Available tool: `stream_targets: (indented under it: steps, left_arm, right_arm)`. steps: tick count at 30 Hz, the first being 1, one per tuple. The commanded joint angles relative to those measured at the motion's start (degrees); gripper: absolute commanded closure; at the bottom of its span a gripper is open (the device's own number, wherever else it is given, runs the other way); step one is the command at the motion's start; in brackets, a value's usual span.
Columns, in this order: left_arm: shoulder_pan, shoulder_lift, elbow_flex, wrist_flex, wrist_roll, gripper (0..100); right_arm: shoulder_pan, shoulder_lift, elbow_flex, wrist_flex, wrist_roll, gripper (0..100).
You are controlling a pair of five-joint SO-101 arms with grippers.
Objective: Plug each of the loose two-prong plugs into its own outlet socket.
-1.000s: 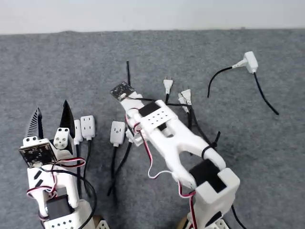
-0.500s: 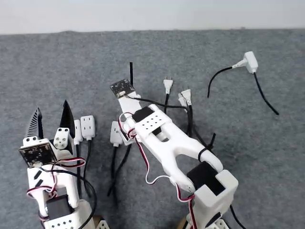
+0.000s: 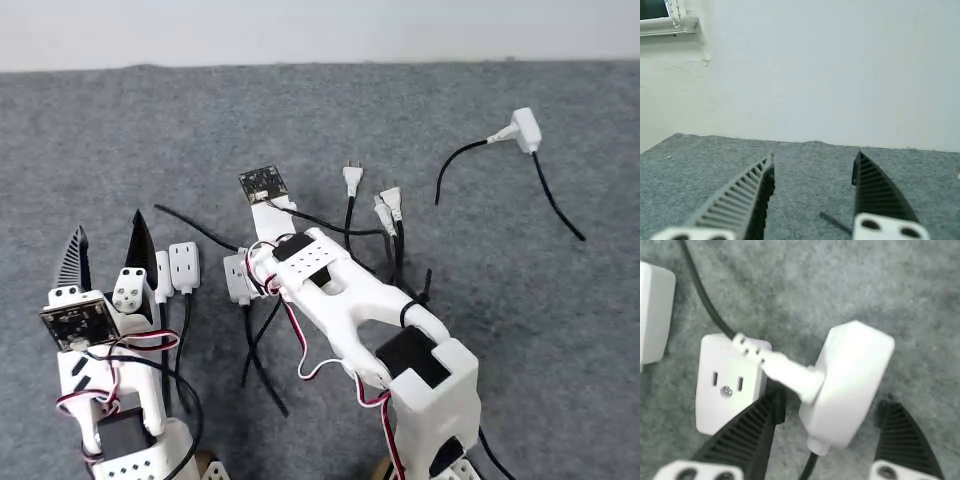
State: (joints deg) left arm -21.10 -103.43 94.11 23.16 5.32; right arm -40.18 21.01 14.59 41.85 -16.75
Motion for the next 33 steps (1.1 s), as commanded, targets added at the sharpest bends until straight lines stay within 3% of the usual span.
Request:
stream_targets:
  steps: [1,7,12,20,33]
  left_arm:
    - [0.4,-1.1,-0.4,-1.1,-0.6,76]
    - [0.4,-1.1,-0.4,-1.1,-0.6,76]
    - [0.5,-1.1,-0.7,0.2,-0.6,76]
    - [0.5,-1.1,-0.7,0.2,-0.6,76]
    - [1.4,-1.1,-0.3,0.1,-1.0,76]
  right_arm:
    - [0.3,1.5,-1.9,-0.9,-0.5,73.7]
    - [1.0,3.5,-5.2,0.1,-0.2,99.8]
    - [1.1,3.7,-5.7,0.9,4.3,99.0]
    - [3.4,-1.1,-8.3,12.3,9.1,99.1]
    - [5.0,-31.9,-7.5,28.5,14.2,99.1]
